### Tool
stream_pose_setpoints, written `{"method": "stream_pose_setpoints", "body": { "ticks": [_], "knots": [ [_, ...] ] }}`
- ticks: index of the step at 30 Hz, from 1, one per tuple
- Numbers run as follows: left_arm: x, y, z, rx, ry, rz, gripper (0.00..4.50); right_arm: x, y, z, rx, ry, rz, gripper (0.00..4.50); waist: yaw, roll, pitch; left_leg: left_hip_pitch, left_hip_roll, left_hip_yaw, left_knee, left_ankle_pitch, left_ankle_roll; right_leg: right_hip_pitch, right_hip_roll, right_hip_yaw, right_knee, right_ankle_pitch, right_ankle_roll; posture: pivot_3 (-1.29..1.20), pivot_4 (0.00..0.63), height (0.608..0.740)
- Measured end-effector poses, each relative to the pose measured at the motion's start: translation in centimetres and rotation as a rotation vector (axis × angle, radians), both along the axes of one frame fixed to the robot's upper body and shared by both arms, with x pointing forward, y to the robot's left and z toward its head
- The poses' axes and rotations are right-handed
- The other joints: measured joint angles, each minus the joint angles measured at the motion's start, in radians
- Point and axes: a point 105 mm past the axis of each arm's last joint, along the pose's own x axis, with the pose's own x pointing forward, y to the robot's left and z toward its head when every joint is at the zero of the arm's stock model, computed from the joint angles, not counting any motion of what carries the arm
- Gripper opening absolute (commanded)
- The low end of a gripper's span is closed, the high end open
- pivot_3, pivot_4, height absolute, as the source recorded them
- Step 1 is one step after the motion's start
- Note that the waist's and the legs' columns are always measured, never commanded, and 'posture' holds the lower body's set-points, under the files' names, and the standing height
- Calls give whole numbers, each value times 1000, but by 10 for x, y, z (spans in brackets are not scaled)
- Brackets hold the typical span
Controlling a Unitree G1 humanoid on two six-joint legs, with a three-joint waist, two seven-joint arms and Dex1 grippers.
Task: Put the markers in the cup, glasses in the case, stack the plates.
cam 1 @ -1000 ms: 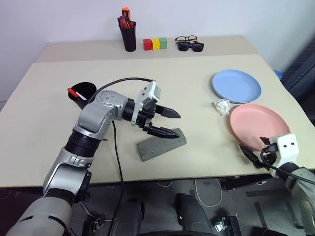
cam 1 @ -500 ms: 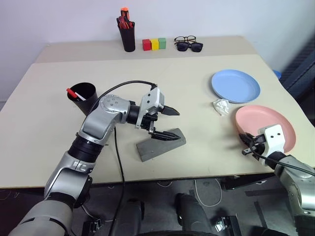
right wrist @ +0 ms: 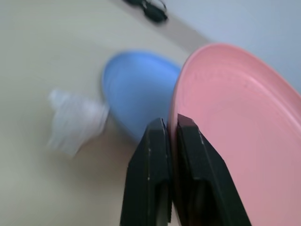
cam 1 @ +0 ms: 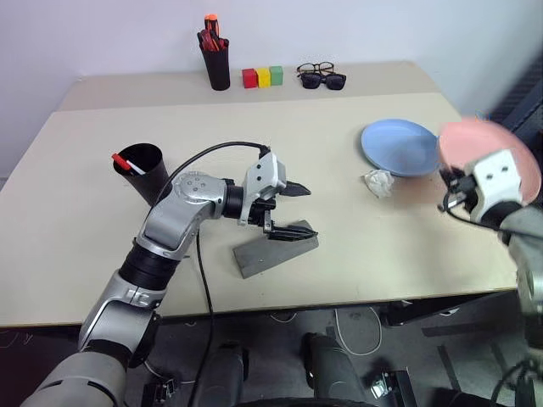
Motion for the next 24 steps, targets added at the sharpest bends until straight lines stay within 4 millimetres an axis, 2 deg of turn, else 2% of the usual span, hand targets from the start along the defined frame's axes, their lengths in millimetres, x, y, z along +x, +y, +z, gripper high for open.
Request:
{"method": "stream_pose_setpoints", "body": {
  "ticks": [6, 11, 15, 16, 19, 23, 24],
  "knots": [
    [1, 7, -3, -12, 3, 90, 4500, 38, 1, -36, -90, 133, 61, 44, 2, 1, 1, -2, 0, 0, -2, 0, 0, -2, 0, 0, -1, 1, 1, 0, 150, 740],
    [-7, 12, -9, -21, 29, 152, 4500, 61, 3, -39, -190, 156, 72, 44, -7, 1, 1, -2, 0, 0, -5, 0, -1, -3, 0, 0, -2, 1, 1, 0, 150, 740],
    [-9, 18, -9, -24, 40, 204, 4500, 68, 15, -49, -225, 185, 107, 44, -20, 1, 1, -2, 0, 0, -4, 0, -1, -3, 0, 0, -2, 1, 1, 0, 150, 740],
    [-9, 19, -7, -25, 34, 213, 4500, 69, 17, -52, -221, 189, 114, 698, -21, 1, 1, -2, 0, 0, -4, 1, -1, -3, 0, 0, -1, 1, 1, 0, 150, 740],
    [-9, 22, -7, -33, 39, 239, 4500, 73, 25, -51, -200, 189, 128, 1980, -24, 1, 1, -1, 0, 0, -4, 1, -2, -3, 0, 1, -1, 1, 1, 0, 150, 740],
    [-9, 23, -9, -34, 55, 253, 4500, 76, 33, -47, -181, 170, 145, 4000, -24, 1, 1, -1, 0, 0, -4, 1, -2, -3, 0, 1, 0, 1, 1, 0, 150, 740],
    [-9, 23, -10, -34, 57, 254, 4500, 77, 33, -45, -171, 153, 140, 4000, -23, 1, 1, -1, 0, 0, -4, 1, -2, -3, 0, 1, 0, 1, 1, 0, 150, 740]
  ]
}}
